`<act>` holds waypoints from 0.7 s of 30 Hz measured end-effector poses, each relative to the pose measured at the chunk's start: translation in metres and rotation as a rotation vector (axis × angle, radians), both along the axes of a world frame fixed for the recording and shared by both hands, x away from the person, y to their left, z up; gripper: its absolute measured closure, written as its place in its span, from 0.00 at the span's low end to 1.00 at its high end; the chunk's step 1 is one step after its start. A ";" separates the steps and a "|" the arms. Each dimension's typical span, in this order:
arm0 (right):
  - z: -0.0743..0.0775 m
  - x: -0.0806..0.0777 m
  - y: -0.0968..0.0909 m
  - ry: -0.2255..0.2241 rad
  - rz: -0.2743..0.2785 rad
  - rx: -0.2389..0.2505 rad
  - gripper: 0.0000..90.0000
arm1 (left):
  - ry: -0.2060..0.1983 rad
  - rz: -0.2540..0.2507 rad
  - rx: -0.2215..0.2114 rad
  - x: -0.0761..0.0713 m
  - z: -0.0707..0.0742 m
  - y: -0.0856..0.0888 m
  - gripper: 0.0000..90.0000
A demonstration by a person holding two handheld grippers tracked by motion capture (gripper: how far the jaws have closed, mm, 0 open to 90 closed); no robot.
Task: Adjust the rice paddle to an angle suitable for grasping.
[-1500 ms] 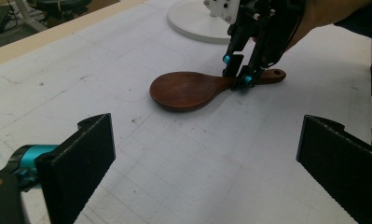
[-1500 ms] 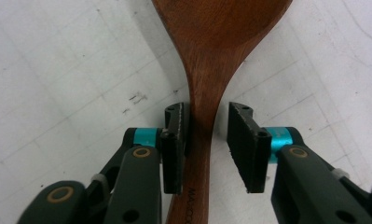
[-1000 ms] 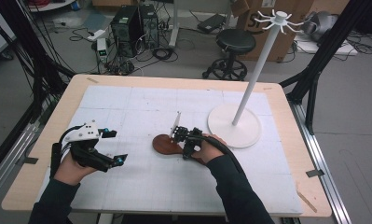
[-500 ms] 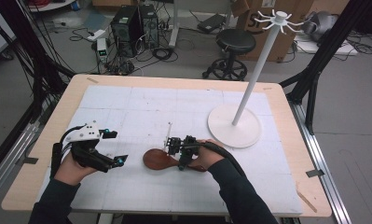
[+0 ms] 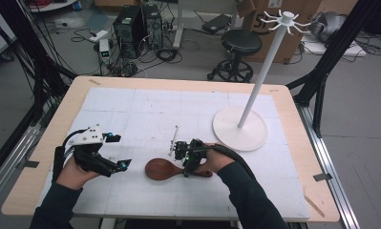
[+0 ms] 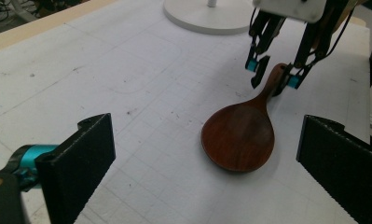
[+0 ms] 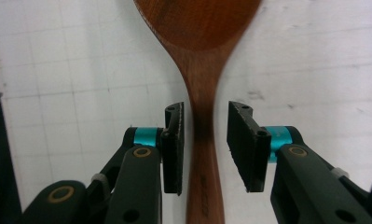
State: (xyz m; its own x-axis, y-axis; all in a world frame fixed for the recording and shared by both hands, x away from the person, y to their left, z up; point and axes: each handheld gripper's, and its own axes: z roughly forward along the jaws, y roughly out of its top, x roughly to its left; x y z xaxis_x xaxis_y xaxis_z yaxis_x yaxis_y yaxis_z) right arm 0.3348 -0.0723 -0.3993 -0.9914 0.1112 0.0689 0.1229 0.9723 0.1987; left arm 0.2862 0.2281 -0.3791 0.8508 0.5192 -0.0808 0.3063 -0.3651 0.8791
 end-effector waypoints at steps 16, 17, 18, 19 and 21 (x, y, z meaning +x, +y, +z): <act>0.009 -0.021 -0.080 -0.056 -0.074 -0.147 0.99 | 0.000 0.005 -0.001 0.000 0.000 0.001 0.06; 0.007 -0.021 -0.081 -0.057 -0.073 -0.163 0.99 | 0.000 0.005 -0.001 0.000 0.000 0.001 0.06; 0.004 -0.021 -0.081 -0.052 -0.066 -0.176 1.00 | 0.000 0.005 0.001 0.000 0.000 0.000 0.06; 0.001 -0.022 -0.080 -0.038 -0.061 -0.181 1.00 | -0.002 0.003 0.004 0.000 0.000 0.000 0.06; -0.002 -0.023 -0.079 -0.028 -0.055 -0.180 1.00 | 0.000 0.005 0.003 0.000 0.000 0.000 0.06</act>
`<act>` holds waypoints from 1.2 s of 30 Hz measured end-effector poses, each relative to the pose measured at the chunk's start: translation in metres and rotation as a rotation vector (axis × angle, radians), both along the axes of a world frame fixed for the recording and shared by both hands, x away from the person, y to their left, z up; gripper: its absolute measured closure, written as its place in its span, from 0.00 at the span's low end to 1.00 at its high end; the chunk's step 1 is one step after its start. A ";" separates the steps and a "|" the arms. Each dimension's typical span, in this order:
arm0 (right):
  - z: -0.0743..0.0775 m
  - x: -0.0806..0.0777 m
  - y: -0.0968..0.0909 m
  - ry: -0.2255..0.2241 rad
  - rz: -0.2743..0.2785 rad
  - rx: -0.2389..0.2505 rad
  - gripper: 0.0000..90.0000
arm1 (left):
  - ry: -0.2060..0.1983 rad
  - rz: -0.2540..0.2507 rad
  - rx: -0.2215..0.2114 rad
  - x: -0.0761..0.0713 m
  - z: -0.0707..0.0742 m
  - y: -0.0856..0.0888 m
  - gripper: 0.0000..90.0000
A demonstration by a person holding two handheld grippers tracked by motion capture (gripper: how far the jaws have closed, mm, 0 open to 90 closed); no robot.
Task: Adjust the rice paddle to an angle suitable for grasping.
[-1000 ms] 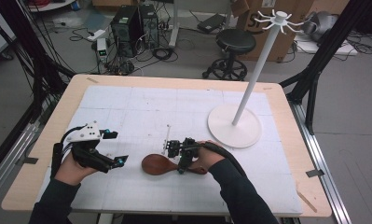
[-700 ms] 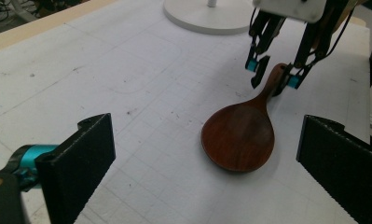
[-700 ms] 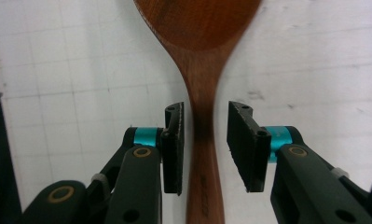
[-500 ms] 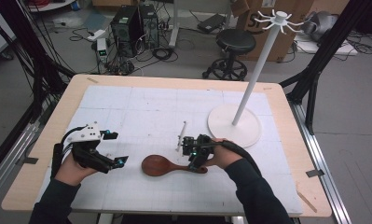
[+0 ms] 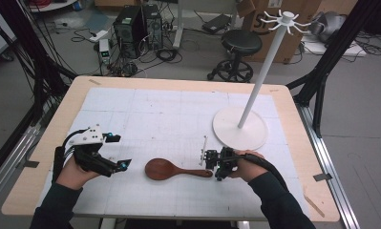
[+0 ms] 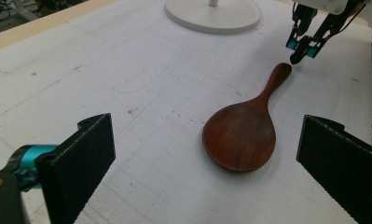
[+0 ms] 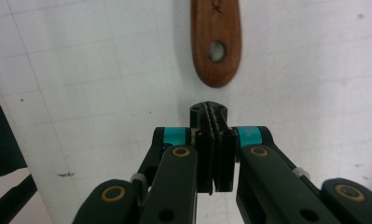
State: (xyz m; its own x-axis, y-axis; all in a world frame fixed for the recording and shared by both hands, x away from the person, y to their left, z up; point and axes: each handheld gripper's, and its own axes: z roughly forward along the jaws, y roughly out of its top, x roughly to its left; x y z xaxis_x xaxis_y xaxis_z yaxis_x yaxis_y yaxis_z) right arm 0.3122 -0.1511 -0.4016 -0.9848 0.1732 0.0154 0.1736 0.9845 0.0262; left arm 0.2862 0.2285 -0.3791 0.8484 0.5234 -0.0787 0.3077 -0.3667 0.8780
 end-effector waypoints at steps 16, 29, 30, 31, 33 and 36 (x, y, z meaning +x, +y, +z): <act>-0.007 0.013 0.013 -0.033 -0.024 -0.022 1.00 | 0.001 0.003 -0.004 0.001 0.000 0.001 0.06; -0.007 0.030 0.026 -0.094 -0.063 -0.016 0.99 | 0.009 0.001 -0.001 0.001 -0.001 0.000 0.06; -0.007 0.033 0.027 -0.101 -0.067 -0.016 0.99 | 0.008 -0.002 0.002 0.001 -0.002 0.000 0.06; -0.007 0.033 0.027 -0.101 -0.067 -0.016 0.99 | 0.007 -0.003 0.003 0.001 -0.002 0.000 0.06; -0.008 0.035 0.030 -0.120 -0.061 -0.020 0.99 | 0.009 0.000 0.002 0.001 -0.002 0.000 0.06; -0.010 0.038 0.032 -0.145 -0.045 -0.032 0.99 | 0.007 0.001 0.000 0.001 -0.002 0.001 0.06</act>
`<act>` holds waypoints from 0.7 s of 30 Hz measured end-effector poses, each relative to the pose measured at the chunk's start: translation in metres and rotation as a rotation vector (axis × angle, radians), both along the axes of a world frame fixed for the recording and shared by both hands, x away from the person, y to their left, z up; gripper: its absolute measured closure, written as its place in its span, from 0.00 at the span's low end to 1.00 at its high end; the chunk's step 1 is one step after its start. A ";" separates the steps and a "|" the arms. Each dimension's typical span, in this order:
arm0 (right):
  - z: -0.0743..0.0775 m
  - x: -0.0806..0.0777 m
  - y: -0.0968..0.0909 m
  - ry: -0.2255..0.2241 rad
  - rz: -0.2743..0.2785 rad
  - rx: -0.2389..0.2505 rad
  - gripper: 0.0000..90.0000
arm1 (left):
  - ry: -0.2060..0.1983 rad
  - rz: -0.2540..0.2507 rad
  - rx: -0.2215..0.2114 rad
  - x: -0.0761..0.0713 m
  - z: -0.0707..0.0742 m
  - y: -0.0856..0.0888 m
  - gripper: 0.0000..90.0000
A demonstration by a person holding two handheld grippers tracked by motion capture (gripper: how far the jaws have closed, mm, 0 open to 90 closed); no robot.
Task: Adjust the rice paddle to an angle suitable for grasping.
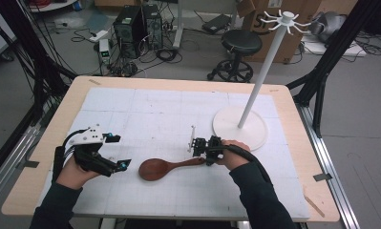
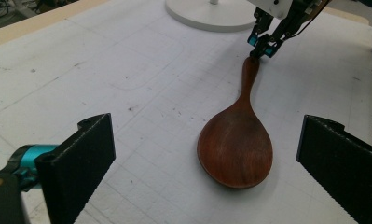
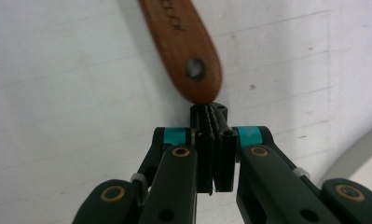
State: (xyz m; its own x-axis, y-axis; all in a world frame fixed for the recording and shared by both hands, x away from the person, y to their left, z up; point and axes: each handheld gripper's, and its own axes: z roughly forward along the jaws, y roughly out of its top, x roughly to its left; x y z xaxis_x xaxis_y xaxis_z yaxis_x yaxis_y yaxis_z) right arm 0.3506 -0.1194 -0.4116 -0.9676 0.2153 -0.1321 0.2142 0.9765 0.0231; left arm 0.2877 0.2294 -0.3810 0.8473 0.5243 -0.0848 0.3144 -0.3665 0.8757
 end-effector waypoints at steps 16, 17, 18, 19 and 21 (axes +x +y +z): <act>0.000 -0.003 0.023 -0.055 0.066 -0.016 0.99 | 0.005 0.000 0.002 0.000 -0.001 0.000 0.06; 0.000 -0.003 0.023 -0.055 0.066 -0.016 0.99 | 0.005 0.000 0.002 0.000 -0.001 0.000 0.06; 0.001 -0.004 0.028 -0.055 0.068 -0.015 0.99 | 0.006 0.000 0.003 0.000 -0.001 0.000 0.06; 0.001 -0.005 0.030 -0.062 0.074 -0.017 0.99 | 0.008 -0.001 0.004 0.001 -0.001 0.000 0.06; 0.001 -0.005 0.032 -0.057 0.079 -0.016 0.99 | 0.008 -0.001 0.006 0.001 -0.002 0.000 0.06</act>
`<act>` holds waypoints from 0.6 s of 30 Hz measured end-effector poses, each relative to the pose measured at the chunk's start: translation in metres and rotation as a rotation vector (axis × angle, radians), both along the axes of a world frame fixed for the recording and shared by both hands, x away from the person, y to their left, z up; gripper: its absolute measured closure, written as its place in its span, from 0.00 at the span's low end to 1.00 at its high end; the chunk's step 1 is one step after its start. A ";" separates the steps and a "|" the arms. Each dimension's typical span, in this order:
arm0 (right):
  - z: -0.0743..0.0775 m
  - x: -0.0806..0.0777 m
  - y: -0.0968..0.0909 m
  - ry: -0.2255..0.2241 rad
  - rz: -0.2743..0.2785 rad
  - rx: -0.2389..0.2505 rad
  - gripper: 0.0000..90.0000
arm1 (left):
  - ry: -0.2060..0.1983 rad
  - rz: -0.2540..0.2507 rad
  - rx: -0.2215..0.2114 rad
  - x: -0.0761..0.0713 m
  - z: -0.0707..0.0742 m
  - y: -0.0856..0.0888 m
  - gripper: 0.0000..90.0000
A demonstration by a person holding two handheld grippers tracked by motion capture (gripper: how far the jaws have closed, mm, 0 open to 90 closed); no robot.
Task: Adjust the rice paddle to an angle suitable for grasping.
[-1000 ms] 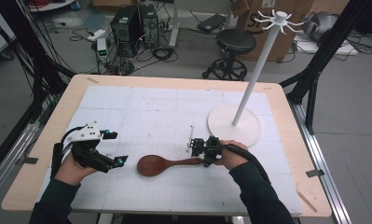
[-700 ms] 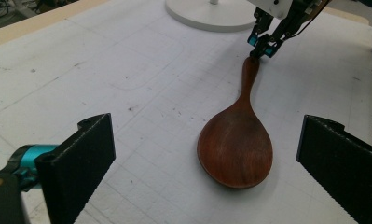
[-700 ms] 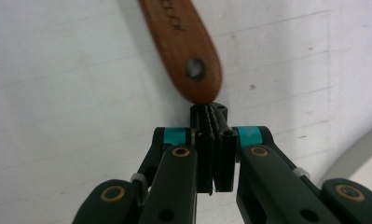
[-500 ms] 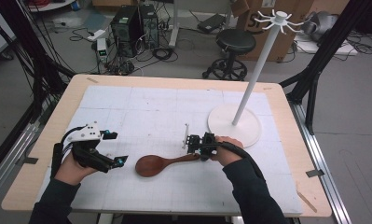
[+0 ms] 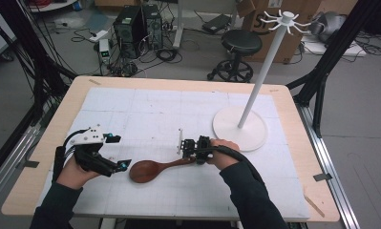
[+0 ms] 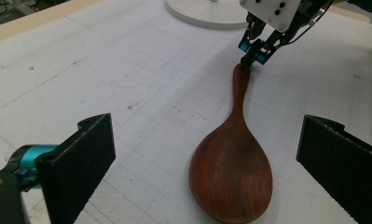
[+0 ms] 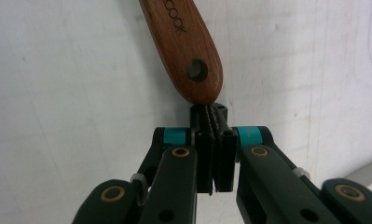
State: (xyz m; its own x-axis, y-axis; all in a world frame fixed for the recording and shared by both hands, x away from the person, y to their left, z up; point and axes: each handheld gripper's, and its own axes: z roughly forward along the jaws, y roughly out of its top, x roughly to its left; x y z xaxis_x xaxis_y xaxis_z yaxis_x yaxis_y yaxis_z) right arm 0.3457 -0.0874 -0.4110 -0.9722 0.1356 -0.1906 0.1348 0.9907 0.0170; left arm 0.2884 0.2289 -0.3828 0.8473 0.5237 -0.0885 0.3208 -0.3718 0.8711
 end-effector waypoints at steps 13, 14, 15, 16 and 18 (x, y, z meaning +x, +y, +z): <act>0.035 -0.008 -0.030 -0.032 -0.071 0.213 0.88 | 0.000 0.001 -0.002 0.000 -0.001 0.000 0.06; 0.038 -0.009 -0.036 -0.027 -0.085 0.239 0.85 | 0.000 0.001 -0.002 0.000 0.000 0.001 0.06; 0.042 -0.012 -0.043 -0.026 -0.111 0.270 0.81 | -0.002 0.005 -0.007 0.000 0.000 0.002 0.06; 0.044 -0.013 -0.048 -0.021 -0.117 0.291 0.79 | -0.002 0.008 -0.012 0.000 0.001 0.003 0.06; 0.047 -0.015 -0.055 -0.006 -0.131 0.324 0.77 | -0.006 0.013 -0.021 -0.001 0.002 0.004 0.06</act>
